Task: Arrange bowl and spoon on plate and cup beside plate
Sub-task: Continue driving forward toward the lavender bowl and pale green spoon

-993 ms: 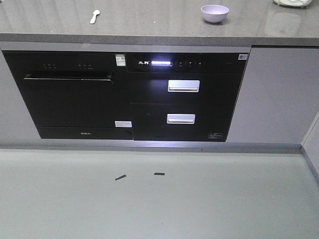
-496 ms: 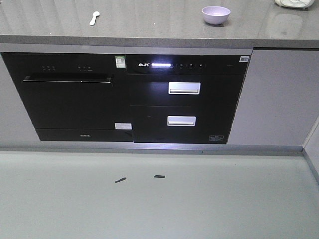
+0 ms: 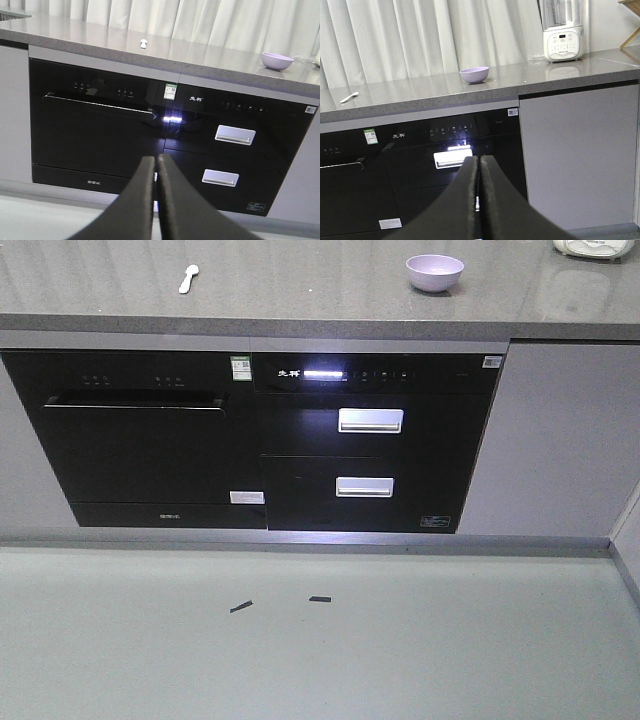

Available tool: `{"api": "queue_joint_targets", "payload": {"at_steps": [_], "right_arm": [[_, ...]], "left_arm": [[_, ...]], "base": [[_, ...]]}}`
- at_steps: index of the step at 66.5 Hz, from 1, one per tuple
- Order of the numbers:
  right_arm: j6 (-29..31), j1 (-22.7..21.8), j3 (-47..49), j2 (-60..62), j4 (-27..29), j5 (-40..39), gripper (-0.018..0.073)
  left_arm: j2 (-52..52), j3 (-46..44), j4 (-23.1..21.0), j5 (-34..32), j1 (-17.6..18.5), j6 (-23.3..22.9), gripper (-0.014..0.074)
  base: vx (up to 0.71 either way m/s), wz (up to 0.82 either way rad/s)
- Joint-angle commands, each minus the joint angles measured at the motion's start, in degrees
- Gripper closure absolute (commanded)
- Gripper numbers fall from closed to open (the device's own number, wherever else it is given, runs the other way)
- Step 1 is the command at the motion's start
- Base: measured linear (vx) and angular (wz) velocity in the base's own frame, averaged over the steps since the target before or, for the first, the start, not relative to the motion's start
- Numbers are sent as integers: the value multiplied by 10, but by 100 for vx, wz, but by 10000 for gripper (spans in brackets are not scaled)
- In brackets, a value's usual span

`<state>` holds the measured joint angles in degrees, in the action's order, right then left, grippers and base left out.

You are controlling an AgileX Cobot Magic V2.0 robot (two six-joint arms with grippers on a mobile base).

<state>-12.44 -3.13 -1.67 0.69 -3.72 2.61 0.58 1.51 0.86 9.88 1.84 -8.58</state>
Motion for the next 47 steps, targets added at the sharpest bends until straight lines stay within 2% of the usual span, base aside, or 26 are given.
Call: {"api": "queue_joint_targets", "payload": {"at_steps": [1,47], "right_arm": [[4,-4,-4,5,-5,-41,563],[4,-4,-4,5,-5,-41,563]], "left_arm": [[9,15,0,-41,0,-5,603],[9,15,0,-41,0,-5,603]], "base": [[4,0],[5,0]]}}
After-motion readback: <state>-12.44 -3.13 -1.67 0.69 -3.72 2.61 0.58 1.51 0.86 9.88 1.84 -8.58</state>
